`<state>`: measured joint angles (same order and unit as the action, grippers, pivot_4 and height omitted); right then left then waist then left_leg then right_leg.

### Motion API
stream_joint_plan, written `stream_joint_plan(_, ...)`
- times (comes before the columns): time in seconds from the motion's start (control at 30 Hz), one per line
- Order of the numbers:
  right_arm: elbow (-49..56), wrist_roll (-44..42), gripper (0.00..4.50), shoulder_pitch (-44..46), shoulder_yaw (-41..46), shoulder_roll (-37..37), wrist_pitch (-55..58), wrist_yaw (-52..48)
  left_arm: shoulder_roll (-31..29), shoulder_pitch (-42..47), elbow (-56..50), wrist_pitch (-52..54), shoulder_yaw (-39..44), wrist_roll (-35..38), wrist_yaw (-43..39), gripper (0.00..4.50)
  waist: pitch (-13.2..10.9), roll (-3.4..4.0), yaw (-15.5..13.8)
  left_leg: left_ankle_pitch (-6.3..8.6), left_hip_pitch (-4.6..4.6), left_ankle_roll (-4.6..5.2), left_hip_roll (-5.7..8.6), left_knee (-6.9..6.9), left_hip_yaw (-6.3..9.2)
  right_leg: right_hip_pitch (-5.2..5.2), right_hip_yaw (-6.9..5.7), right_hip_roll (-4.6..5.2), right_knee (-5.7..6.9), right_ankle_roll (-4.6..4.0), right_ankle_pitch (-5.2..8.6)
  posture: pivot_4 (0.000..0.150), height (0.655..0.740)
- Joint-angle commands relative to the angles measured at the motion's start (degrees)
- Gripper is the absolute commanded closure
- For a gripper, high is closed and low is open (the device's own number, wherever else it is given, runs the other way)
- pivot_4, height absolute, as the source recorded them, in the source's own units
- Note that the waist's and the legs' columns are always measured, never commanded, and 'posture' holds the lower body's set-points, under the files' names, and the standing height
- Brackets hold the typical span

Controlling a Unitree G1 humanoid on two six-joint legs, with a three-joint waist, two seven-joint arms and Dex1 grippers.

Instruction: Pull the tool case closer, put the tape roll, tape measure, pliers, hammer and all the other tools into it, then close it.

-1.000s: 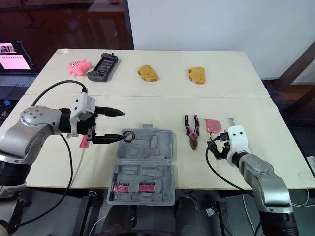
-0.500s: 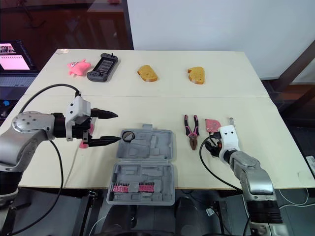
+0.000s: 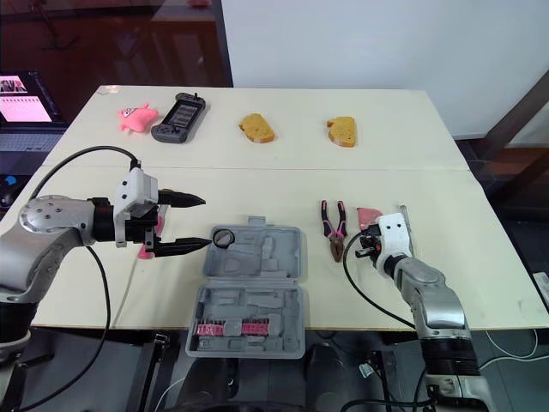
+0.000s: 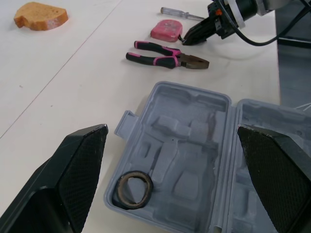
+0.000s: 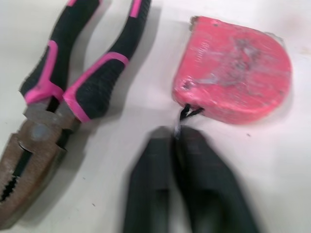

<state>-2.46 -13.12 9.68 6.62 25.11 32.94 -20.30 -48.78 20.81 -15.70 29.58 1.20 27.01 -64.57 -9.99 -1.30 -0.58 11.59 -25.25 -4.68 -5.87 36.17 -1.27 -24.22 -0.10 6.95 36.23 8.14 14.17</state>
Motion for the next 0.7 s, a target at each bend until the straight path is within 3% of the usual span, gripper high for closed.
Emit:
stream_joint_plan(0.03, -2.04, 0.55, 4.45, -0.45, 0.02, -1.14, -0.97, 0.20, -0.04, 0.47, -1.43, -0.15, 1.12, 0.93, 0.31, 0.00, 0.00, 0.00, 0.02, 0.00, 0.00, 0.00, 0.00, 0.00, 0.00, 0.00, 0.00, 0.00, 0.00, 0.00, 0.00, 0.150, 0.7207)
stream_joint_plan(0.23, 0.55, 0.03, 4.45, -2.73, 1.06, -1.38, 0.13, -0.02, 0.37, 0.57, -1.31, -0.04, 0.77, 0.82, 0.39, 0.00, 0.01, 0.00, -0.03, 0.00, 0.01, 0.00, 0.00, 0.00, 0.00, 0.01, 0.00, 0.00, 0.00, 0.00, 0.00, 0.150, 0.7207)
stream_joint_plan(0.7, 25.39, -7.40, 4.45, -19.58, 4.84, 0.24, 15.31, -1.49, 3.03, 1.38, -0.38, -0.52, -1.55, 0.88, -0.76, 0.00, 0.04, 0.03, -0.18, 0.00, 0.00, 0.00, 0.00, -0.01, 0.00, 0.01, 0.00, 0.00, -0.01, -0.03, 0.03, 0.150, 0.7207)
